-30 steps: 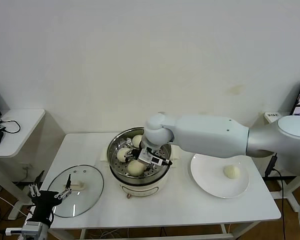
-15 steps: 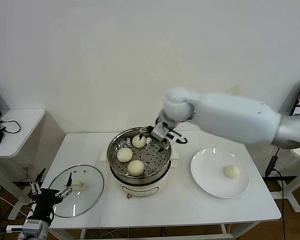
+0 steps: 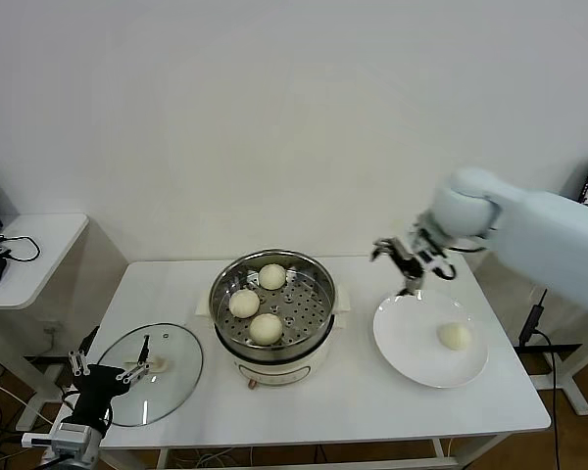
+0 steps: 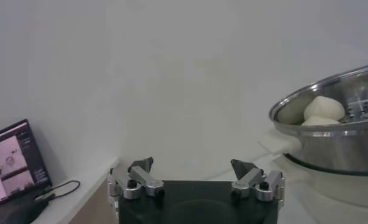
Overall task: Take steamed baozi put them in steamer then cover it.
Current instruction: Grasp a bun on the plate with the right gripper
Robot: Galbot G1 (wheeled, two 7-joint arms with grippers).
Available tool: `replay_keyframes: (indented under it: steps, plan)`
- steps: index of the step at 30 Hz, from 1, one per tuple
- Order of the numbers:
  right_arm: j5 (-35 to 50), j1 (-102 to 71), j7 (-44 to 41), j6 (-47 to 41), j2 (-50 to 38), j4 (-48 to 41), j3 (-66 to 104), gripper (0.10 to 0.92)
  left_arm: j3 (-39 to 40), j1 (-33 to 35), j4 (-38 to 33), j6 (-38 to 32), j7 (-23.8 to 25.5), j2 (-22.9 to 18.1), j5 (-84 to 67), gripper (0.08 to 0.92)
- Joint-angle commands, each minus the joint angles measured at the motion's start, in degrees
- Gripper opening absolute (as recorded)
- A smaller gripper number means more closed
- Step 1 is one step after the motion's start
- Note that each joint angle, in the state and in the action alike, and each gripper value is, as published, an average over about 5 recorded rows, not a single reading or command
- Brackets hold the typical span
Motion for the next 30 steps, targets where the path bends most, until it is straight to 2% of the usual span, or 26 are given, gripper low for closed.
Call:
replay_keyframes:
  steps: [1, 10, 30]
  plan:
    - [-4.52, -20.05, -1.10, -4.46, -15.90, -1.00, 14.34, 0.823, 0.53, -0.13, -0.03, 0.17, 0.10, 0.56, 0.08, 0.823]
    - [-8.74, -34.56, -1.15, -3.62, -13.68, -8.51, 26.55, 0.823, 0.05, 0.69, -0.08, 0.17, 0.11, 0.49, 0.16, 0.823]
    - [-16.59, -35.45, 0.17, 0.86, 3.89, -28.64, 29.28, 0.823, -0.62, 1.52, -0.17, 0.67, 0.35, -0.86, 0.78, 0.823]
